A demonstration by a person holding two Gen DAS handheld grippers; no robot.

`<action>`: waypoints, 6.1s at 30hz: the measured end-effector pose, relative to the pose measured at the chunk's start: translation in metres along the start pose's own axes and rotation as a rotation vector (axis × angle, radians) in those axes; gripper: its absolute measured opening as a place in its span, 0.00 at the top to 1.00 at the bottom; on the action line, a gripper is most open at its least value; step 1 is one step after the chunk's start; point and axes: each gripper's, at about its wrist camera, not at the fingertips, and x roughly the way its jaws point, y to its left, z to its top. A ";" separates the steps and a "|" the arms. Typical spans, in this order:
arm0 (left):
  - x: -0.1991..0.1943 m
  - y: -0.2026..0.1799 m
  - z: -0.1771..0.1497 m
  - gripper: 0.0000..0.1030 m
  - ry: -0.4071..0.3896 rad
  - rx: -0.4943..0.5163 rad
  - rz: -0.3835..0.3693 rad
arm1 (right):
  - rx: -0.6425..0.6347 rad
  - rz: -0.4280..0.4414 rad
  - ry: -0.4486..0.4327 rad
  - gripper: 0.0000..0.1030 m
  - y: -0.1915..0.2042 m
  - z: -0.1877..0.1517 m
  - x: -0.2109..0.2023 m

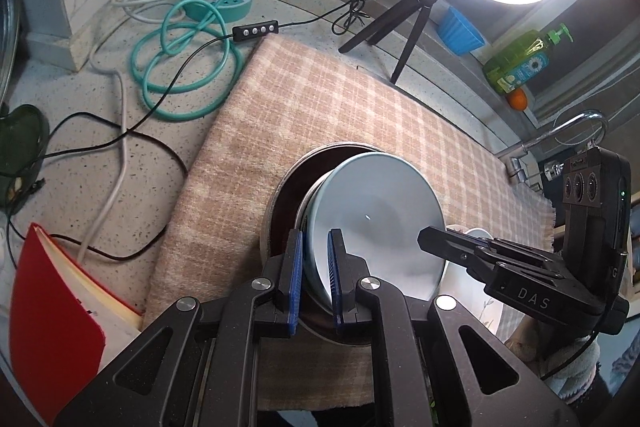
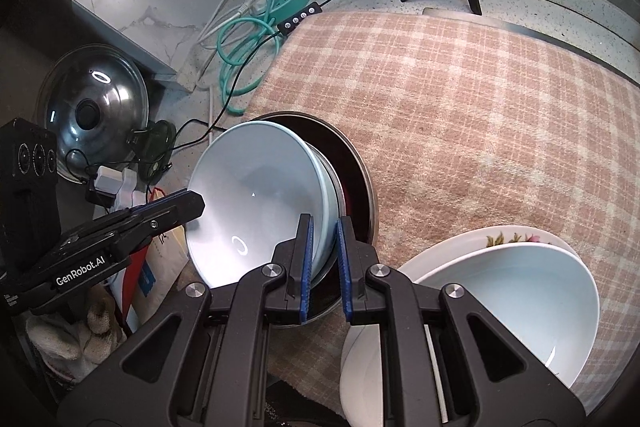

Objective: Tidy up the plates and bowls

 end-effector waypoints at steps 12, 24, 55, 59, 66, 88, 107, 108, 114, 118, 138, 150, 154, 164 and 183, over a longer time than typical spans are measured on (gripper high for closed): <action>-0.004 0.000 -0.002 0.90 -0.006 0.016 0.011 | 0.002 0.015 -0.029 0.70 -0.004 0.001 -0.010; -0.018 0.021 -0.003 0.89 -0.056 -0.019 0.028 | 0.046 -0.017 -0.114 0.70 -0.026 -0.011 -0.041; 0.013 0.026 -0.005 0.89 0.006 -0.011 0.015 | 0.092 0.017 -0.028 0.80 -0.034 -0.014 -0.002; 0.016 0.024 -0.004 0.90 0.011 -0.005 0.010 | 0.091 0.028 -0.020 0.87 -0.033 -0.013 0.003; 0.018 0.022 -0.003 0.92 0.011 0.005 0.014 | 0.081 0.026 -0.014 0.89 -0.030 -0.010 0.007; -0.012 -0.011 0.000 0.93 -0.042 0.074 0.003 | 0.091 0.036 -0.086 0.89 -0.030 -0.021 -0.041; -0.008 -0.102 -0.018 0.93 -0.007 0.222 -0.106 | 0.198 -0.032 -0.148 0.89 -0.085 -0.075 -0.122; -0.005 -0.106 -0.020 0.93 0.000 0.226 -0.110 | 0.206 -0.037 -0.147 0.89 -0.089 -0.078 -0.124; 0.009 -0.124 -0.033 0.93 0.046 0.246 -0.116 | 0.258 -0.056 -0.128 0.89 -0.109 -0.099 -0.130; 0.015 -0.131 -0.042 0.93 0.072 0.258 -0.114 | 0.288 -0.061 -0.116 0.89 -0.118 -0.111 -0.130; 0.029 -0.137 -0.056 0.93 0.121 0.255 -0.090 | 0.331 -0.062 -0.074 0.89 -0.129 -0.132 -0.124; 0.023 -0.140 -0.055 0.89 0.092 0.279 -0.076 | 0.283 -0.098 -0.097 0.87 -0.125 -0.129 -0.126; 0.016 -0.141 -0.056 0.89 0.060 0.303 -0.047 | 0.257 -0.131 -0.118 0.86 -0.124 -0.128 -0.133; -0.011 -0.143 -0.066 0.89 -0.027 0.358 0.033 | 0.168 -0.234 -0.200 0.71 -0.113 -0.137 -0.159; -0.049 -0.166 -0.107 0.33 -0.150 0.431 0.130 | 0.035 -0.325 -0.384 0.25 -0.081 -0.172 -0.210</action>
